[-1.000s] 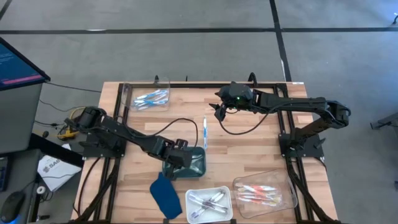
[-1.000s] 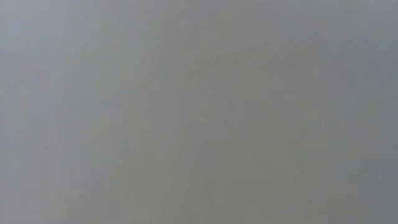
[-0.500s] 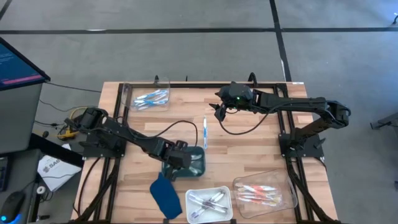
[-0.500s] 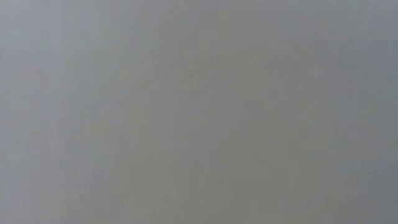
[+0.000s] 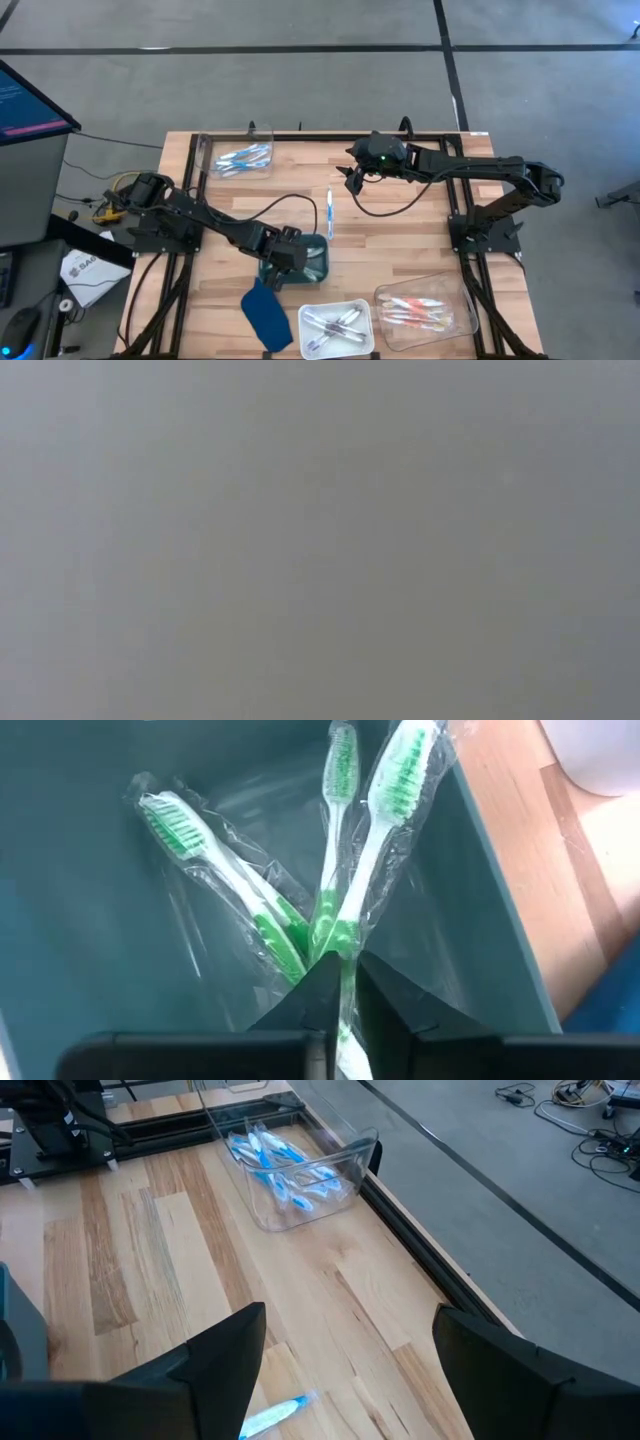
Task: Pick & Place Toothbrushes
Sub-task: Put the green toothbrush into the green bin, then put the blue toothbrush into the top transparent bin
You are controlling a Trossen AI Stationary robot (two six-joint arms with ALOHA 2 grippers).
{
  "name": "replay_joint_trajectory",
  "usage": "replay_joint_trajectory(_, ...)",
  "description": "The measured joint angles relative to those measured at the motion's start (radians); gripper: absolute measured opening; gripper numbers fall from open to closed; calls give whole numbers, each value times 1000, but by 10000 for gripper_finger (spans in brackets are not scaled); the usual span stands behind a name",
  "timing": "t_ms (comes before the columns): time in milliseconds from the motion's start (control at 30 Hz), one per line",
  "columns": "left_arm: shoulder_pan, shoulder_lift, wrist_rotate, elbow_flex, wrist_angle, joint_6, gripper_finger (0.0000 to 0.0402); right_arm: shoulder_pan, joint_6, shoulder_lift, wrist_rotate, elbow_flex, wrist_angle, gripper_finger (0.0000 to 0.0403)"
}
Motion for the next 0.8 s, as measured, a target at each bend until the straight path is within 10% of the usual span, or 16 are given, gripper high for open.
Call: replay_joint_trajectory(800,2,-27,8,5,-6,-30,184,0,0,0,0,0,-6,282)
